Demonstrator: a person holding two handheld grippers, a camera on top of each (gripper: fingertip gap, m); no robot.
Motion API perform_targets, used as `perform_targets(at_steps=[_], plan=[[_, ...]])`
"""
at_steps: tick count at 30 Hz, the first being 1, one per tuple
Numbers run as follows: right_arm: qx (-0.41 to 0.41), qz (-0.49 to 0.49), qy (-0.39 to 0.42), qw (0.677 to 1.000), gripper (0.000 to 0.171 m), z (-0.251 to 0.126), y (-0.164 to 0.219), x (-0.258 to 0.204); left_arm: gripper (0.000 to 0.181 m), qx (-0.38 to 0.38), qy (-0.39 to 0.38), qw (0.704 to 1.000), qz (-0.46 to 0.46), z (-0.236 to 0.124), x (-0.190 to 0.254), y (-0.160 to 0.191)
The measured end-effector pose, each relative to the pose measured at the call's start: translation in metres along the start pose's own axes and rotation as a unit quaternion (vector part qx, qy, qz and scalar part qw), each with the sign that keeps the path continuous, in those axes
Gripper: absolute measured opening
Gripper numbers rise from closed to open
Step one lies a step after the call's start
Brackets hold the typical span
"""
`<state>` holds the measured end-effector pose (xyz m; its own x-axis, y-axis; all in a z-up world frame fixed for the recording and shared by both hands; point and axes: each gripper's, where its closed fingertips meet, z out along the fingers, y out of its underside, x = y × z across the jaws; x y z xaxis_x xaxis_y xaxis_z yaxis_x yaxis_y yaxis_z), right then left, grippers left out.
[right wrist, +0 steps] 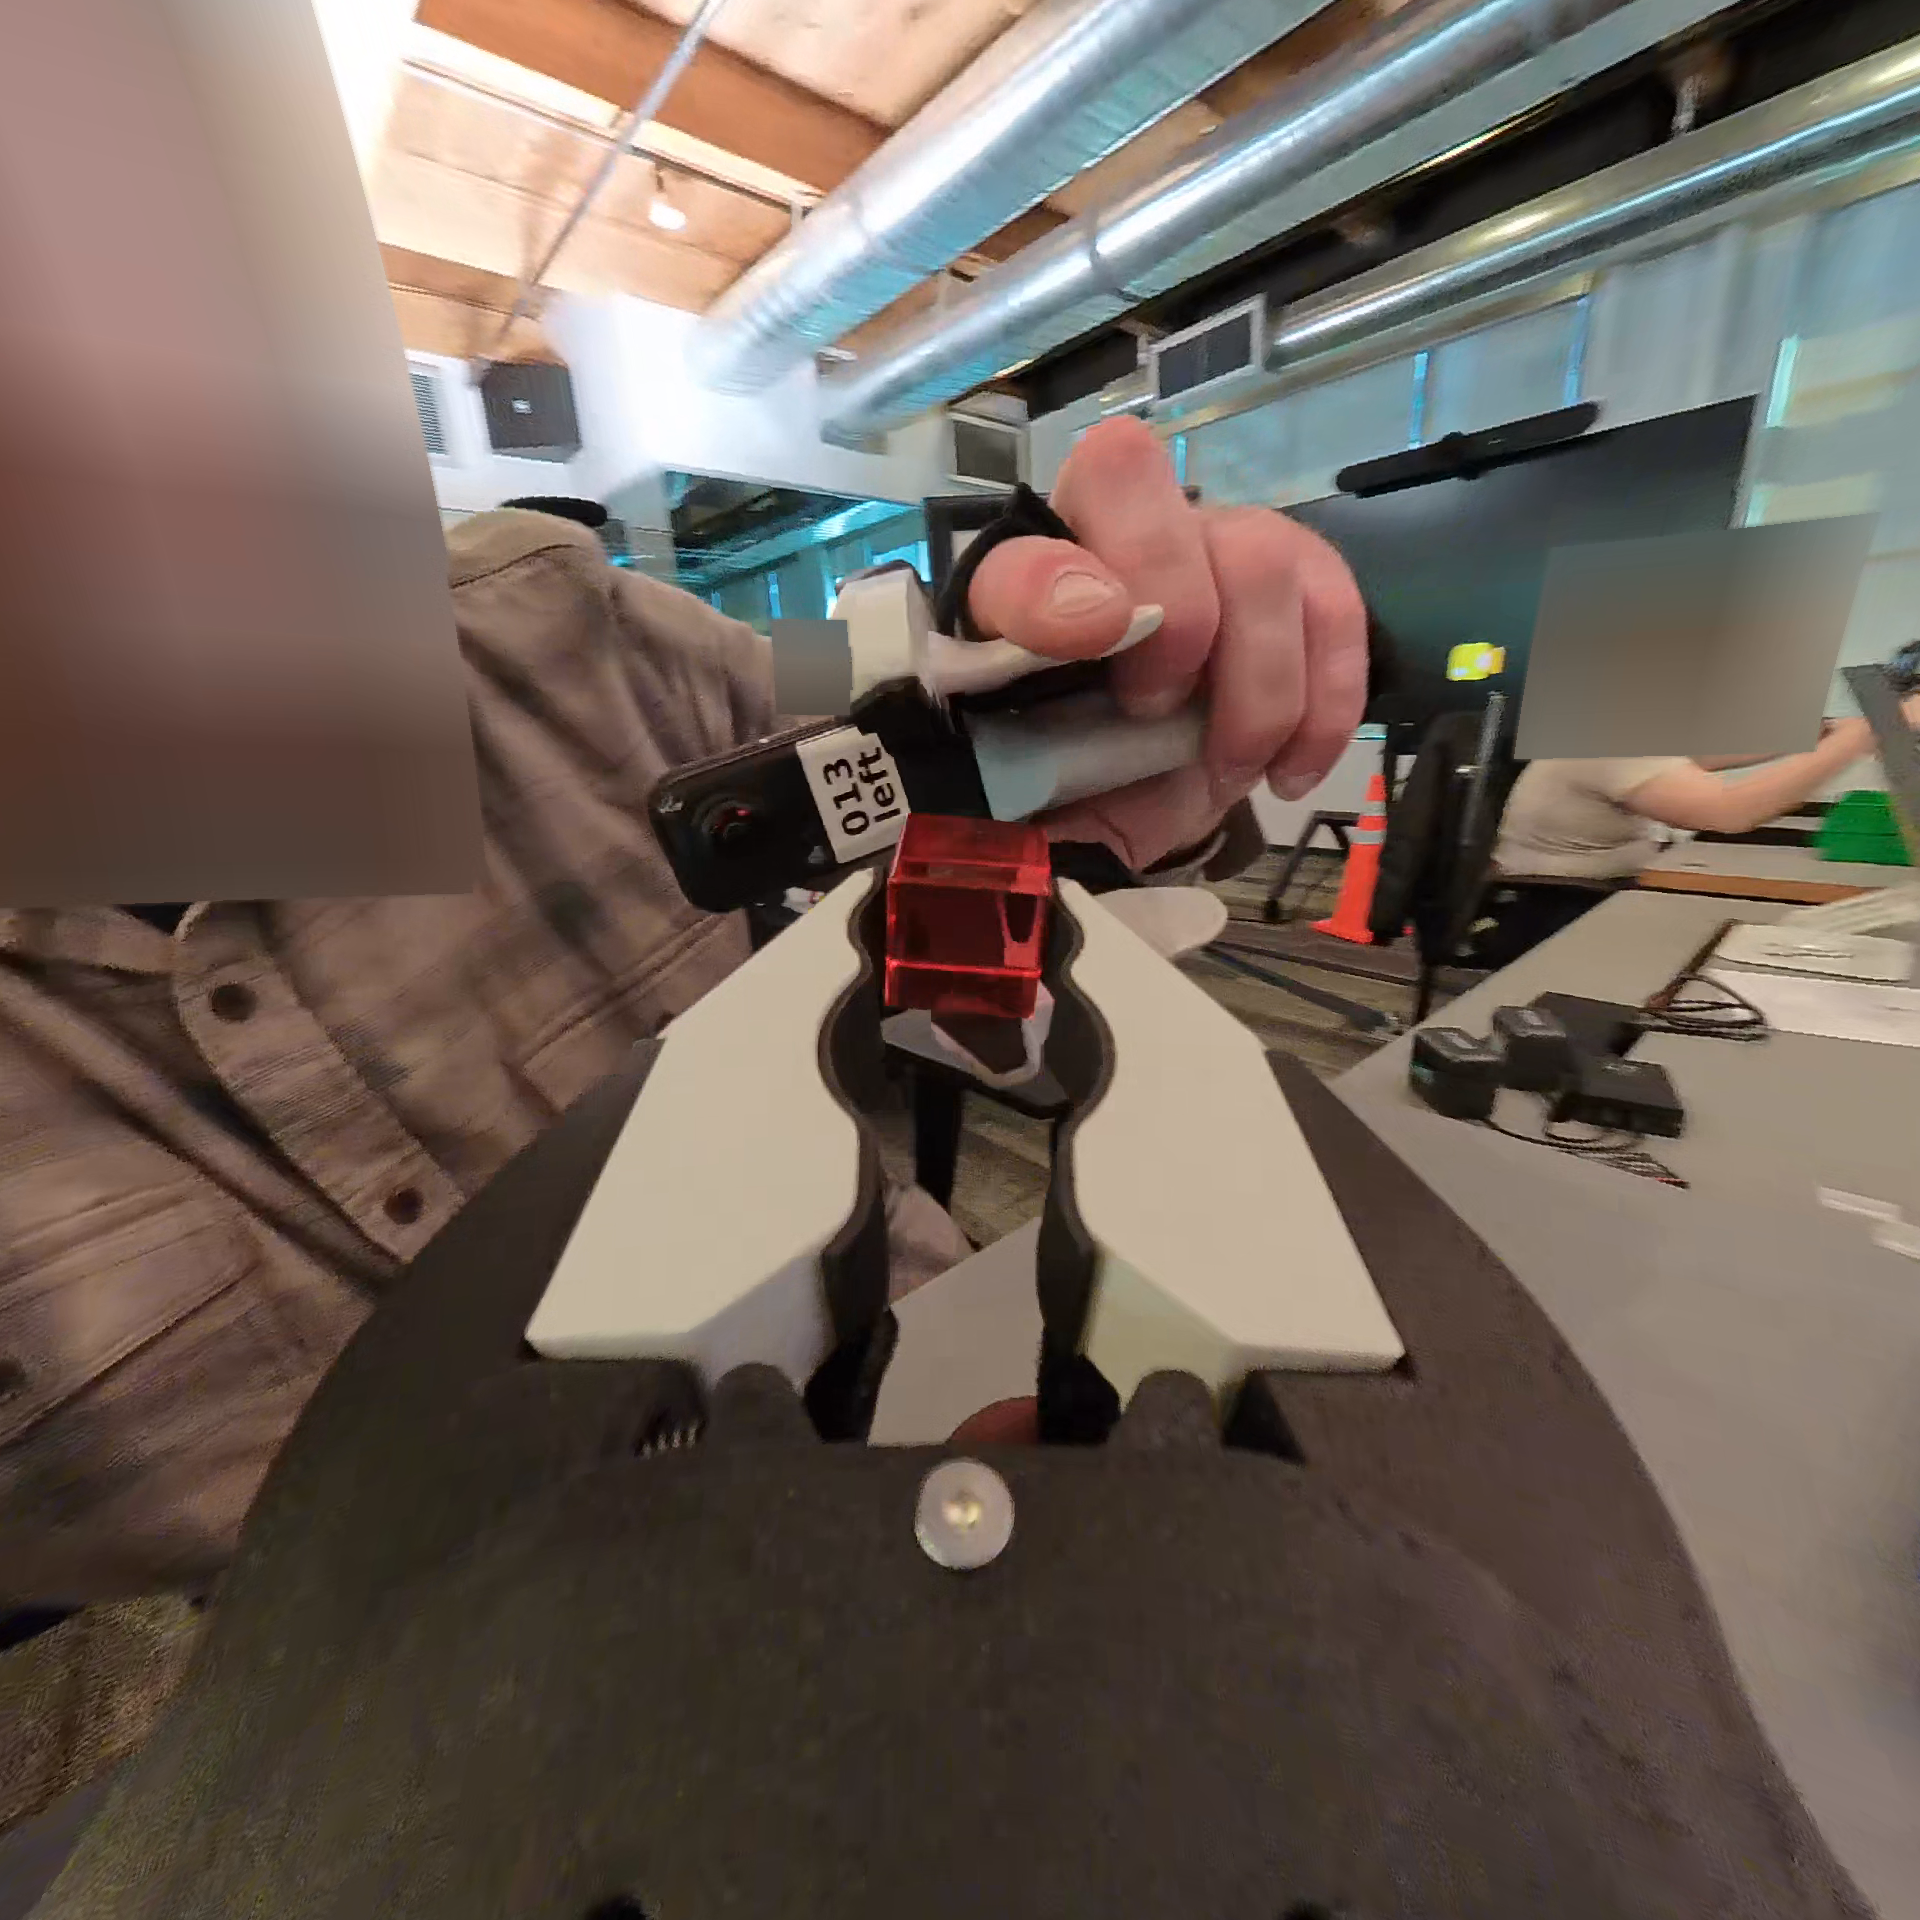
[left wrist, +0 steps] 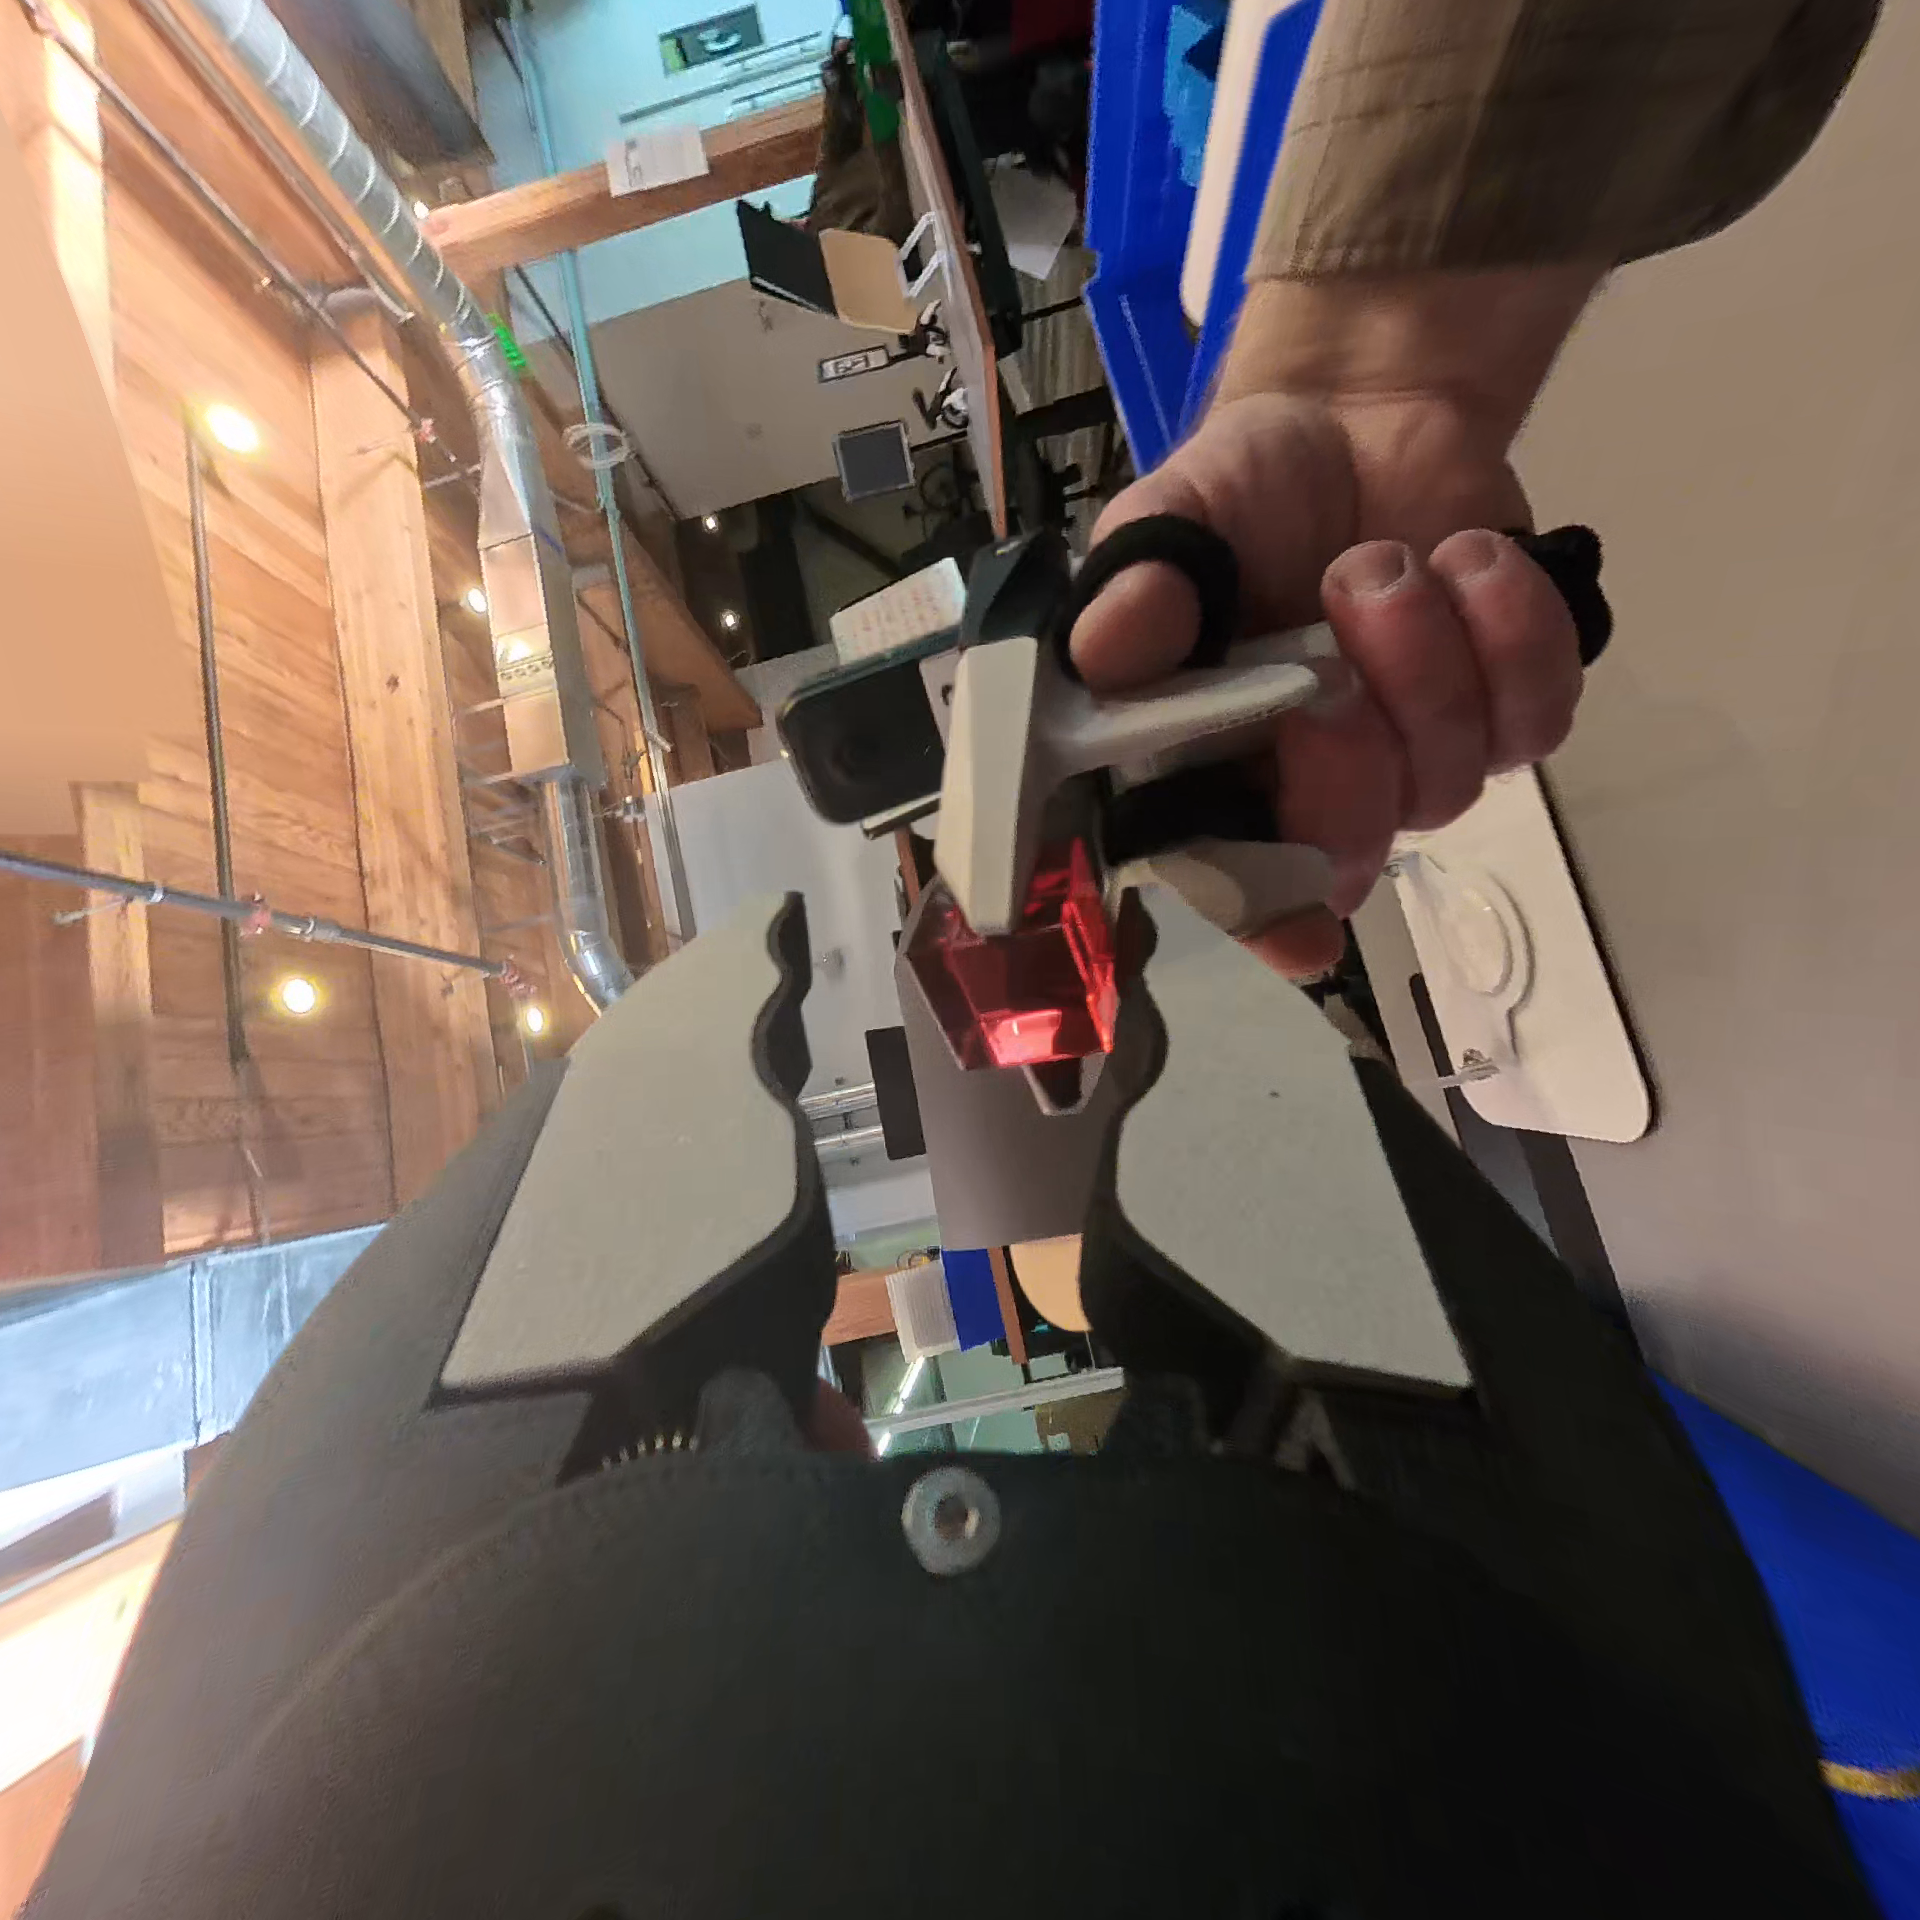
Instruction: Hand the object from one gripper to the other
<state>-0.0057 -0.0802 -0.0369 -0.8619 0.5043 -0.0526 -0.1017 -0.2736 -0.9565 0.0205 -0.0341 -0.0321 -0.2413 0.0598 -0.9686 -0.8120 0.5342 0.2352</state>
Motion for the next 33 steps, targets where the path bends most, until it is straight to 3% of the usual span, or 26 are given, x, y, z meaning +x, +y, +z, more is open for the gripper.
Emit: perform_targets(at_steps=[3,9,12,15,18,22,24,25,27,30,33], plan=[[0.006,0.007,-0.033,0.999,0.024,-0.001,0.002,-0.009,0.038,0.013,0.016,1.0,0.009,0.001,0.009,-0.008],[0.013,-0.004,-0.027,1.0,0.024,-0.003,0.0,-0.008,0.034,0.004,0.014,1.0,-0.008,0.004,0.008,-0.009],[0.039,-0.033,0.033,0.998,0.04,-0.01,-0.011,0.008,0.032,-0.033,0.033,0.998,-0.044,0.006,0.006,0.005],[0.042,-0.082,0.105,0.99,0.043,-0.025,-0.018,0.025,0.032,-0.057,0.083,0.99,-0.096,0.005,0.006,0.017],[0.012,-0.131,0.152,0.98,0.043,-0.034,-0.019,0.031,0.032,-0.077,0.181,0.967,-0.165,0.003,0.015,0.029],[-0.079,-0.26,0.188,0.944,0.038,-0.033,-0.014,0.023,0.032,-0.061,0.347,0.895,-0.275,-0.009,0.031,0.033],[-0.138,-0.307,0.191,0.922,0.038,-0.026,-0.008,0.018,0.032,-0.057,0.458,0.831,-0.31,-0.025,0.045,0.032],[-0.167,-0.332,0.194,0.908,0.039,-0.022,-0.004,0.016,0.032,-0.043,0.476,0.819,-0.317,-0.027,0.043,0.032],[-0.224,-0.383,0.212,0.87,0.04,-0.016,0.001,0.019,0.033,-0.034,0.563,0.75,-0.347,-0.042,0.047,0.027],[-0.299,-0.455,0.234,0.805,0.042,-0.008,0.008,0.023,0.033,-0.021,0.632,0.691,-0.35,-0.053,0.048,0.023],[-0.335,-0.507,0.253,0.753,0.042,0.0,0.009,0.03,0.032,-0.009,0.673,0.65,-0.352,-0.057,0.049,0.018]])
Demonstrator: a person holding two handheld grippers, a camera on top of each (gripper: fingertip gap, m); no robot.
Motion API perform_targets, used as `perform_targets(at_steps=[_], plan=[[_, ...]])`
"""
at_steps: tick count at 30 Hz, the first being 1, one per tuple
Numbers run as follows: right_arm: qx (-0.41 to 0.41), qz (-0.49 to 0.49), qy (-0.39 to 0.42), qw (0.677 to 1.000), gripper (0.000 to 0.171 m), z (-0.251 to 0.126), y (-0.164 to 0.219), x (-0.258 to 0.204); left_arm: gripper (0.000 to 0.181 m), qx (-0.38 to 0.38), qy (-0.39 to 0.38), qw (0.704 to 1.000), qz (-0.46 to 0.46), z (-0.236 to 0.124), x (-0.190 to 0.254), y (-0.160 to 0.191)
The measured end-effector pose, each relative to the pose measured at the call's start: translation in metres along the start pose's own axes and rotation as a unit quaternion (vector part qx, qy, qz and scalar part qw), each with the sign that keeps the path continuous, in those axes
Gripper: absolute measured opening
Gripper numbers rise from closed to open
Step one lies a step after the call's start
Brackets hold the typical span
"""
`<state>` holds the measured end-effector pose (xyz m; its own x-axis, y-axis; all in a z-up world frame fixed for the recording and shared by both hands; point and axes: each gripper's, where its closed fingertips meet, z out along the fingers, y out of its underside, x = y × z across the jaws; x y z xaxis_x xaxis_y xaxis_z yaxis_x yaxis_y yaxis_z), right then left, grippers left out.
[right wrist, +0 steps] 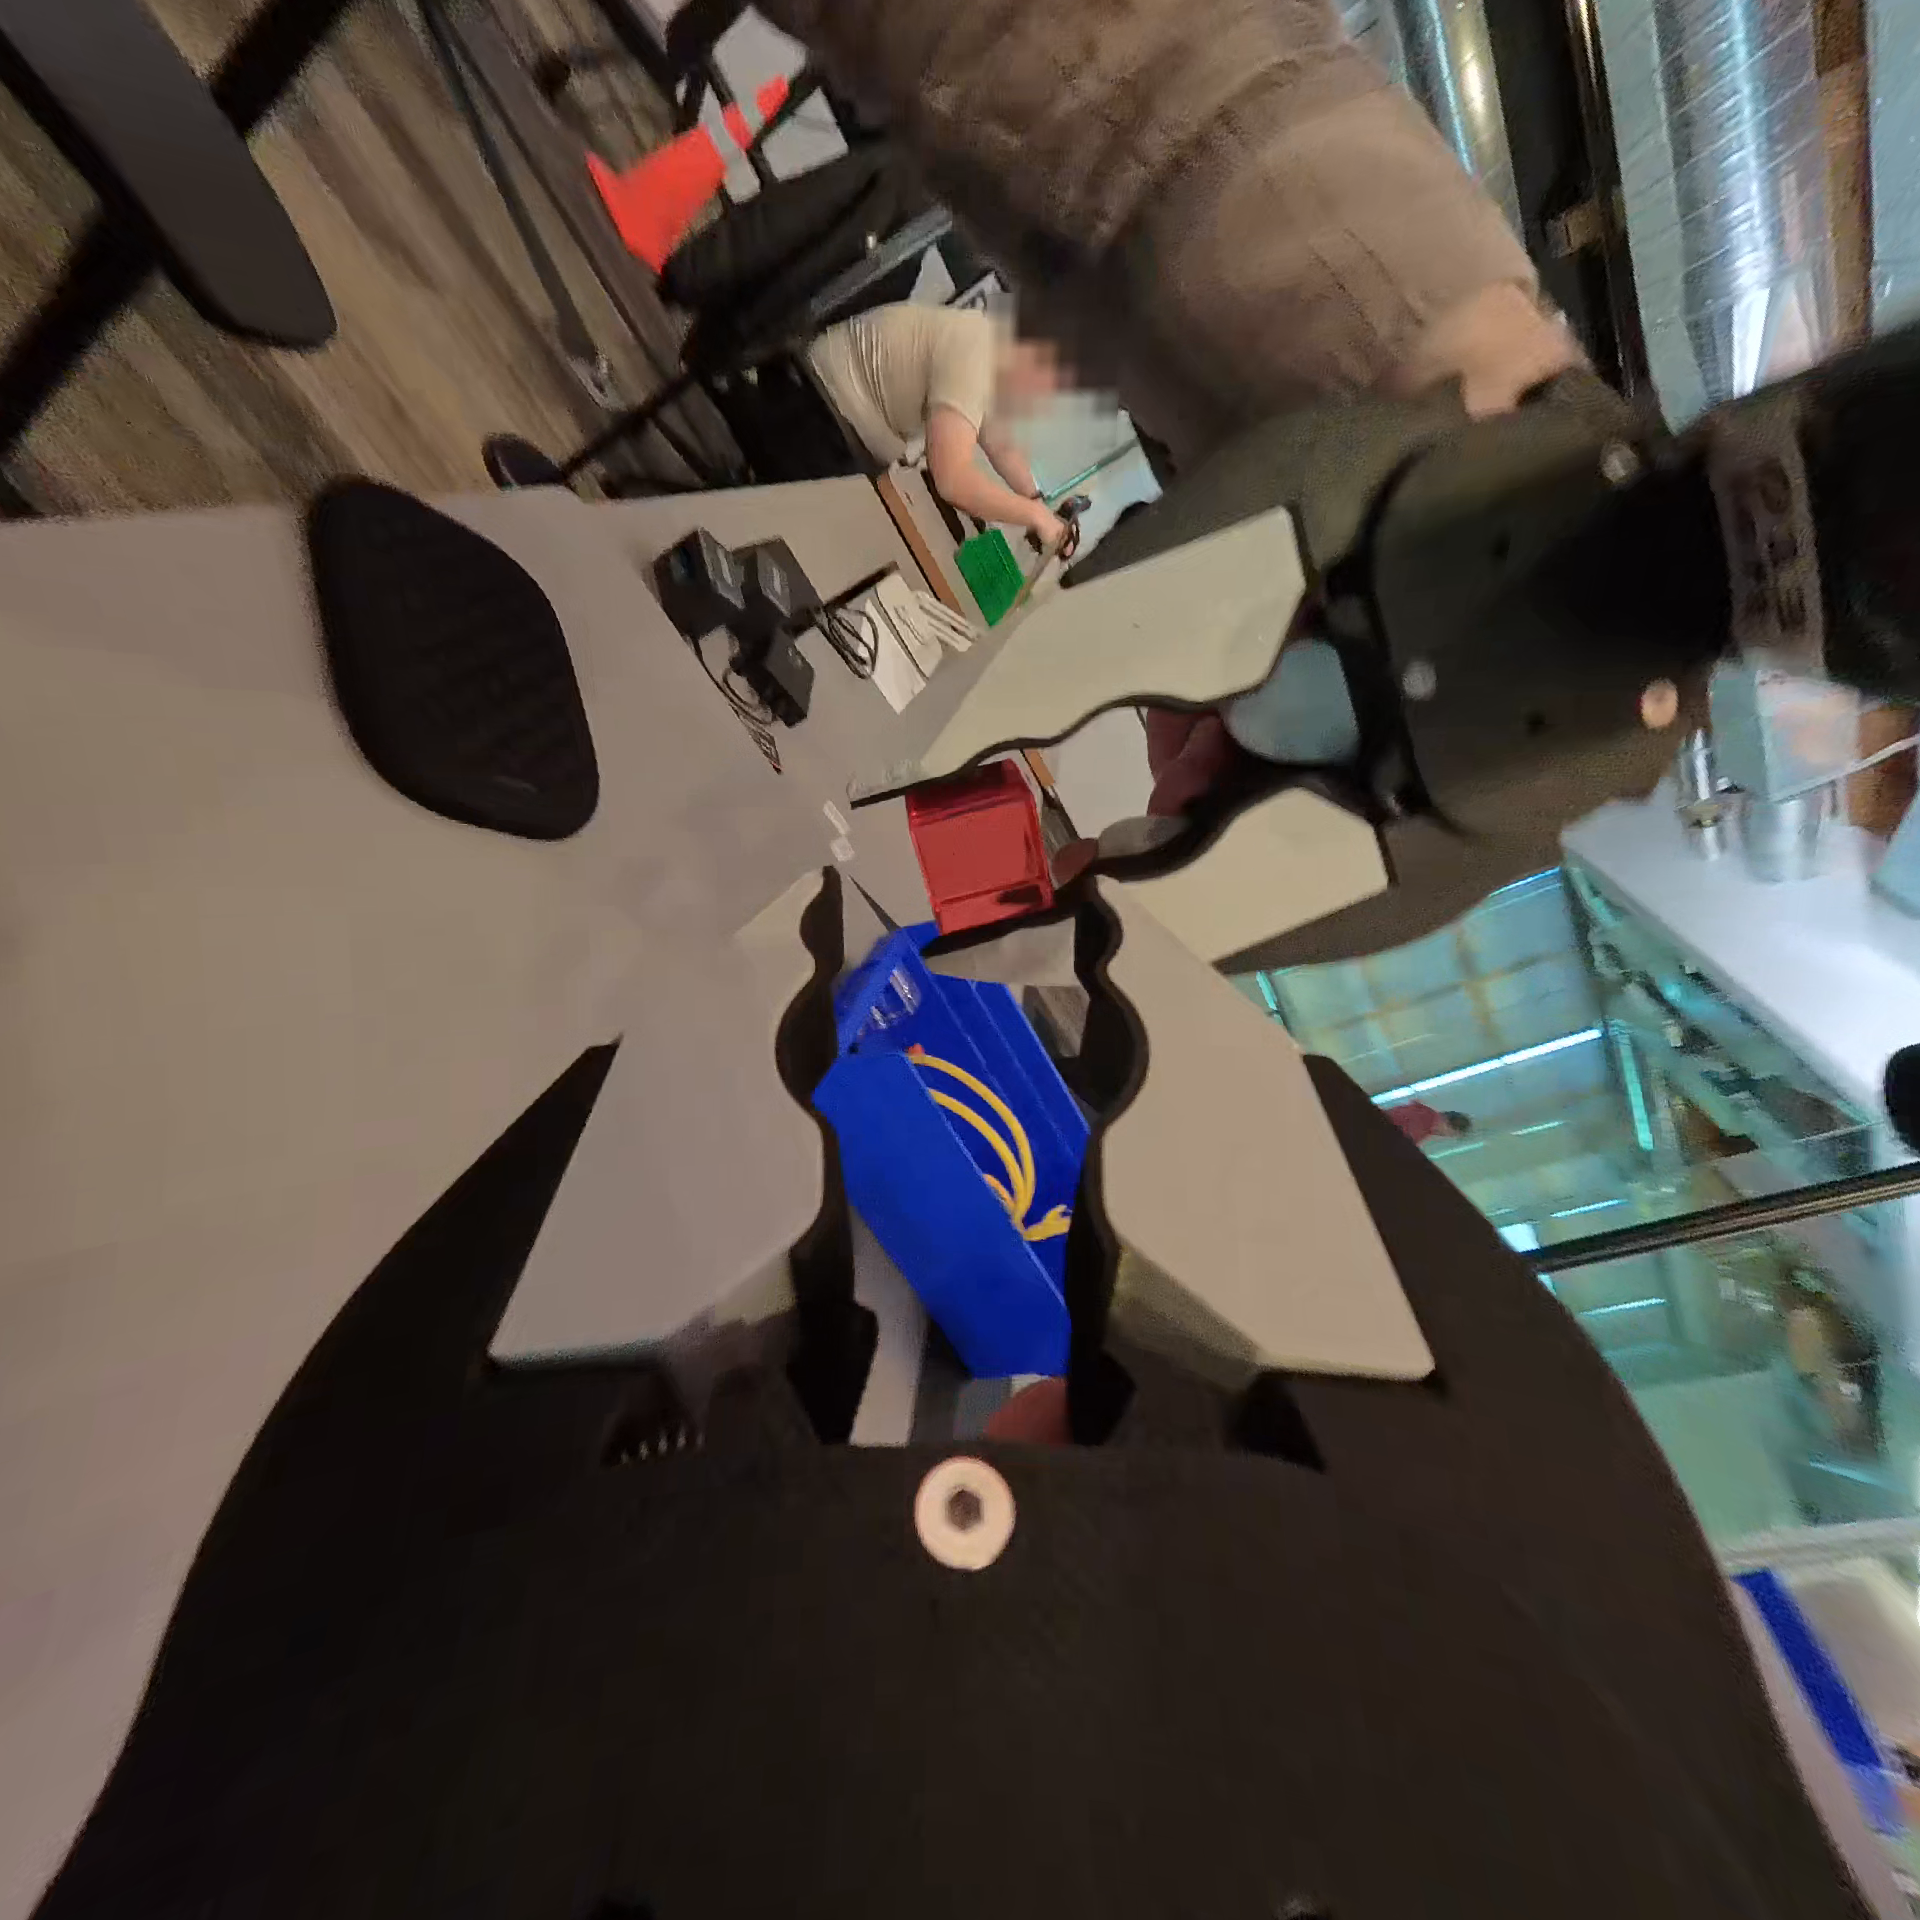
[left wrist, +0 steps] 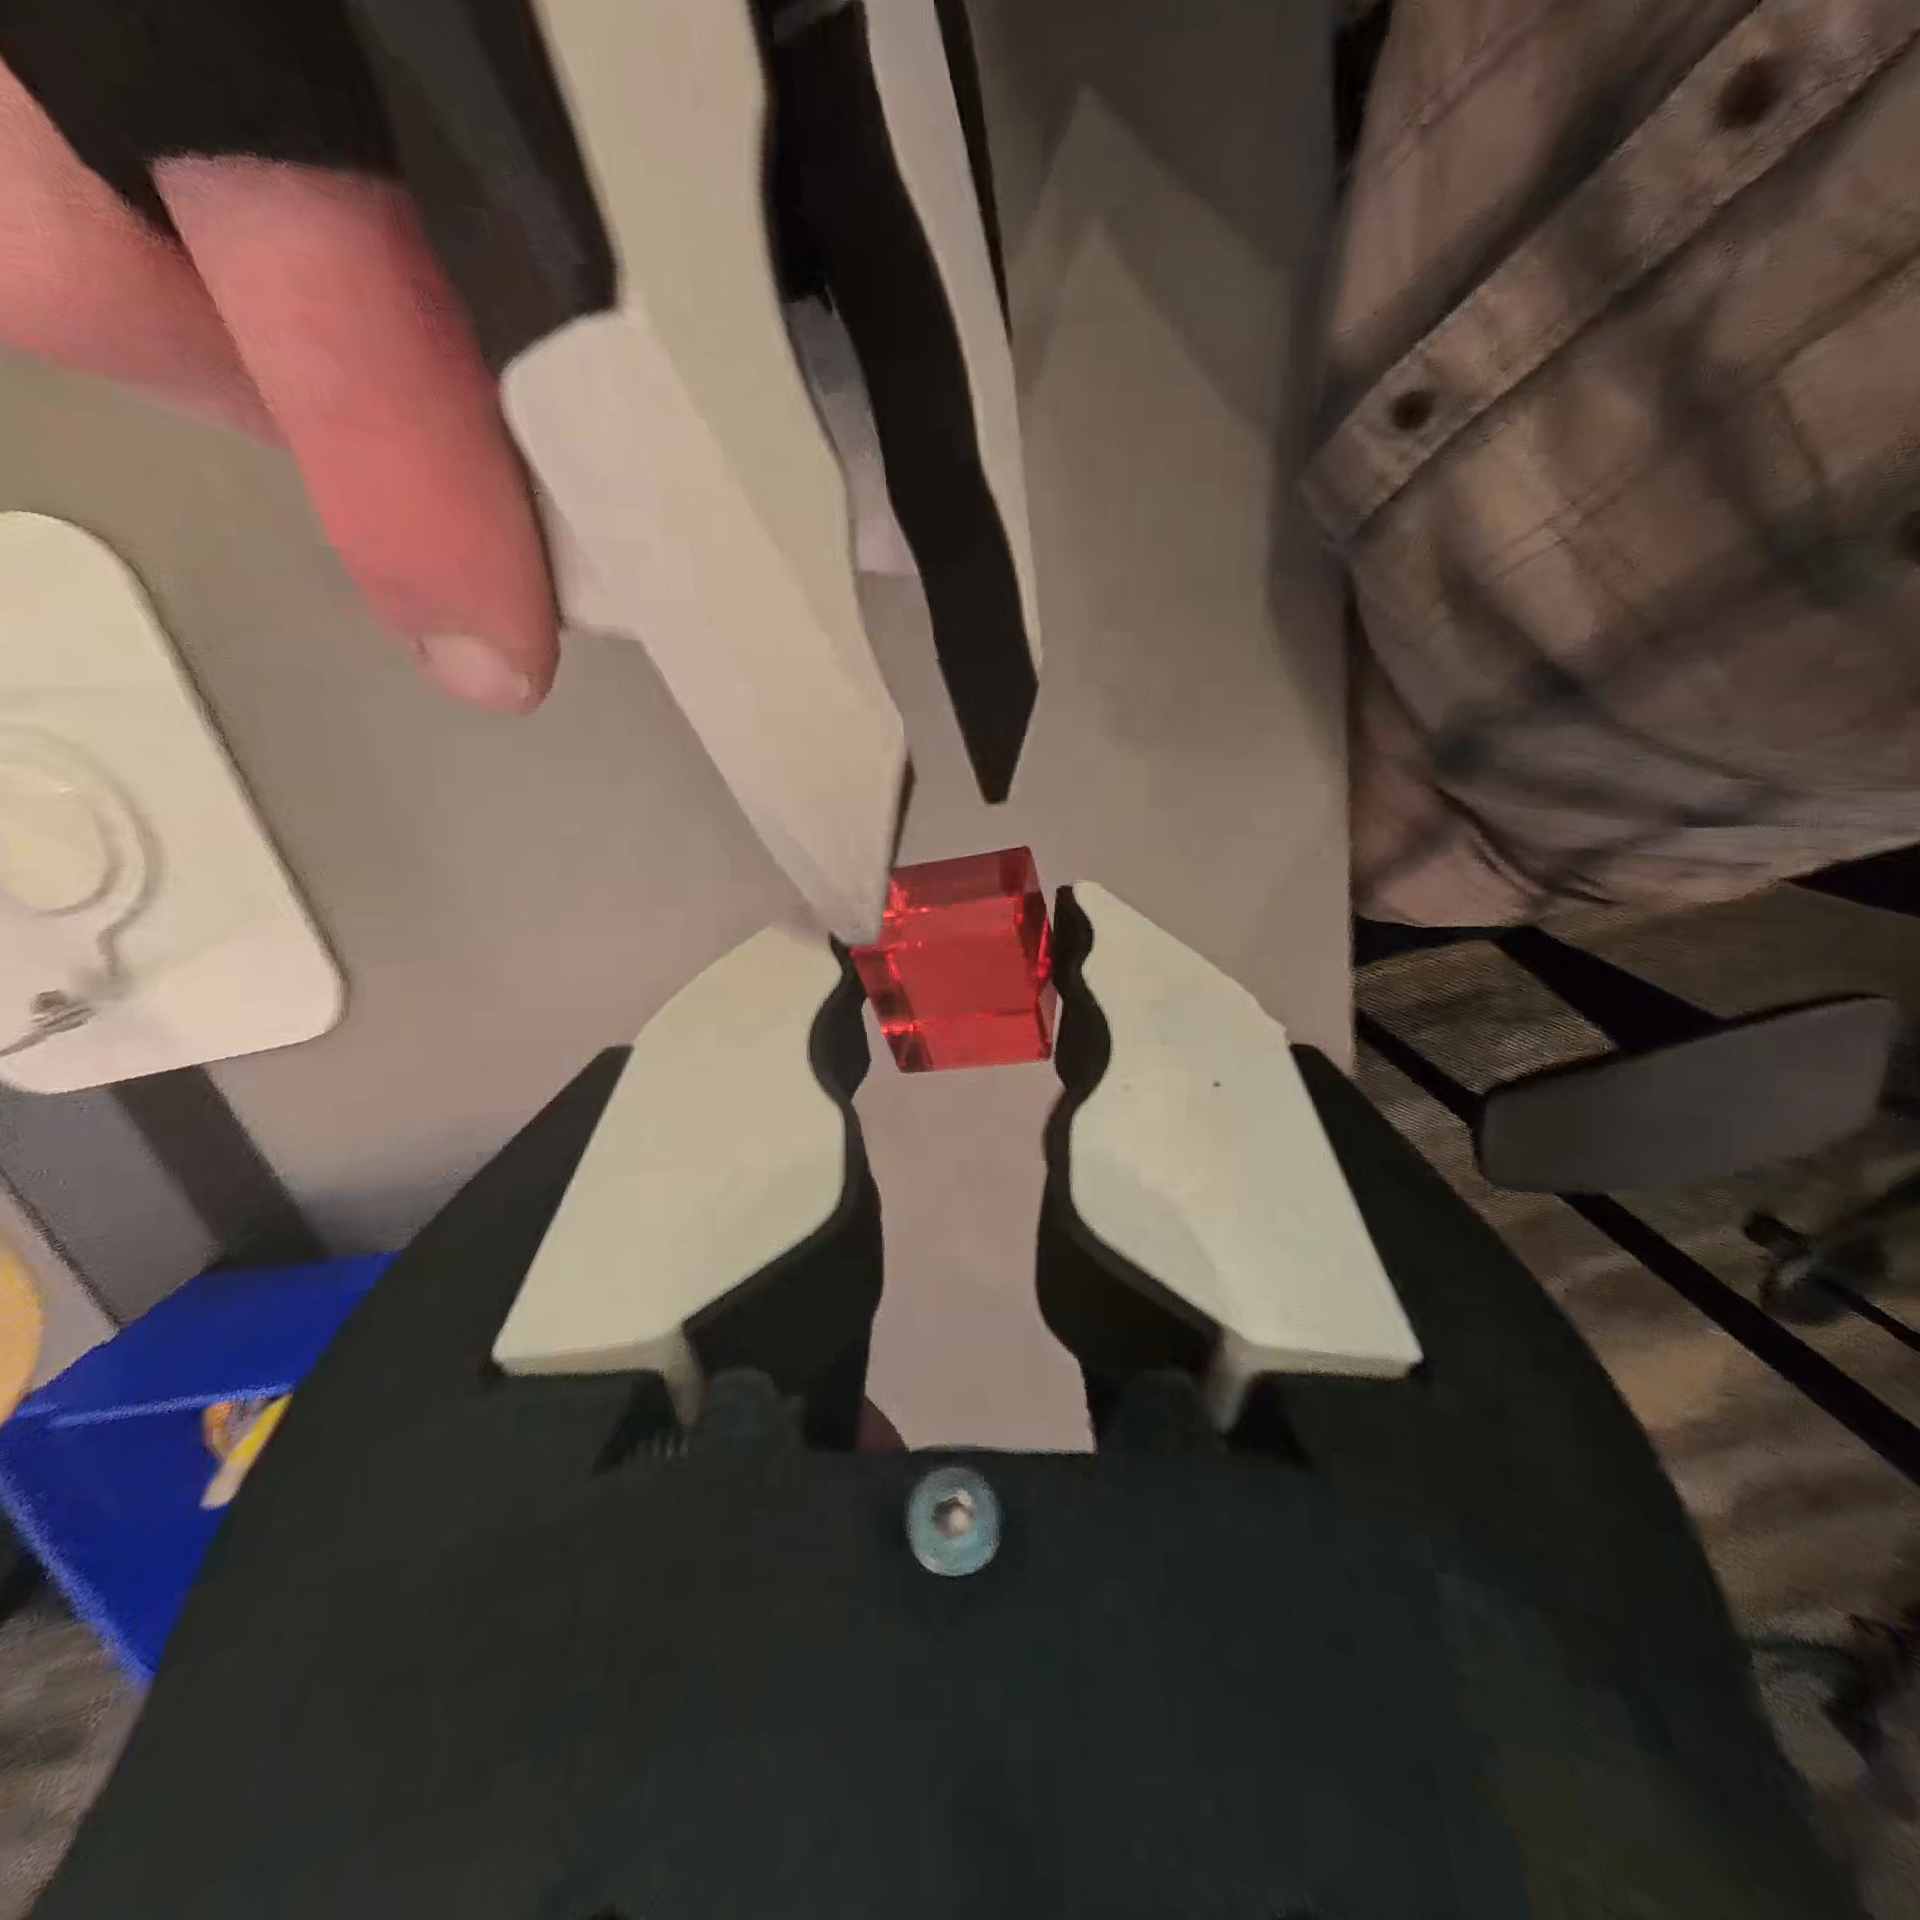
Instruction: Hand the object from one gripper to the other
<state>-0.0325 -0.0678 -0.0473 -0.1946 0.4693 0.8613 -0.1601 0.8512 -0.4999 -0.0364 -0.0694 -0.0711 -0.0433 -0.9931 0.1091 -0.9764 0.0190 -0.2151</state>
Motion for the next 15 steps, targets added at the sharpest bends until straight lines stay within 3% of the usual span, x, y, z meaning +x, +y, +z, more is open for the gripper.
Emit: perform_targets(at_steps=[8,11,15], plan=[[-0.051,-0.065,-0.012,0.996,0.039,0.023,0.006,-0.017,0.033,-0.006,0.082,0.997,0.003,0.018,0.008,-0.006],[-0.047,-0.051,-0.024,0.997,0.024,0.029,0.007,-0.024,0.032,-0.03,0.102,0.994,0.016,0.025,0.014,-0.002],[-0.062,-0.032,-0.039,0.997,0.024,0.031,0.012,-0.028,0.032,-0.038,0.101,0.994,0.018,0.029,0.012,0.002]])
